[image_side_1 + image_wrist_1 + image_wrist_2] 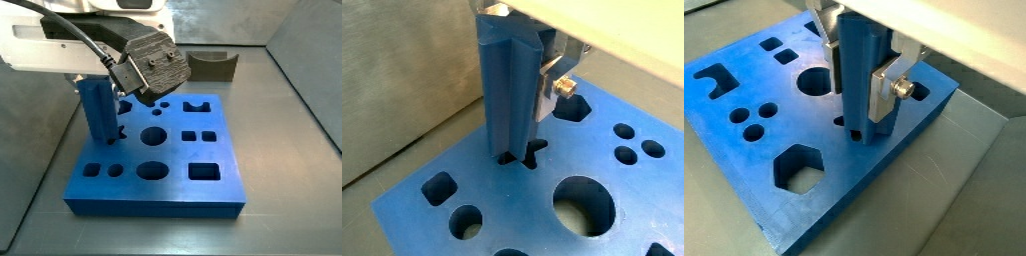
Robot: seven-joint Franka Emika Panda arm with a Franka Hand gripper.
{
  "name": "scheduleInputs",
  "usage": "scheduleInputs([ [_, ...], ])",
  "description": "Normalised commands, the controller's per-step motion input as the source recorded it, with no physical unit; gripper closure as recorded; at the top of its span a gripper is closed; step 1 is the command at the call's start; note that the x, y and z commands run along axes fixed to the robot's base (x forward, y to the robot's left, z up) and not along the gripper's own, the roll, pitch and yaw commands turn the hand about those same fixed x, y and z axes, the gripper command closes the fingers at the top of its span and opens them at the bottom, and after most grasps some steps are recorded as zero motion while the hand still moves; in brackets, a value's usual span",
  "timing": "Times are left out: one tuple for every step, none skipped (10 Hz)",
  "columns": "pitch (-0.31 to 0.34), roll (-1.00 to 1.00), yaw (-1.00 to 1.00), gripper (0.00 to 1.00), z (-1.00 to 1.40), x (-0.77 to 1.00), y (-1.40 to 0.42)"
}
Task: Pick up the star object. Move up. Move to above the board. Insert the star object.
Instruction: Insert the star object.
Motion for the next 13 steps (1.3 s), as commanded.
scheduleInputs([
  [0.243,0.15,0.20,1.00,-0.40,0.43,0.00],
  [0.140,0.14,0.32,1.00,-0.20,0.20,0.11],
  [0.000,0.00,0.07,1.00,0.00,0.00,0.00],
  [0.000,0.00,0.00,1.00,-0.02,0.00,0.00],
  [-0.166,0.00,0.00,1.00,-0.29,0.00,-0.07],
  [-0.374,0.00,0.00,1.00,-0.90,0.00,-0.09],
  [-0.234,0.07,0.00,1.00,-1.00,0.00,-0.03],
  [-0.157,0.12,0.00,1.00,-1.00,0.00,0.00],
  [-0.120,0.21,0.00,1.00,-1.00,0.07,0.00],
  [-0.089,0.38,0.00,1.00,-0.87,0.27,0.00],
  [0.000,0.37,0.00,1.00,-0.45,0.13,0.00],
  [0.000,0.07,0.00,1.00,-0.12,0.00,0.00],
  [-0.217,0.52,0.00,1.00,-0.77,0.00,0.00],
])
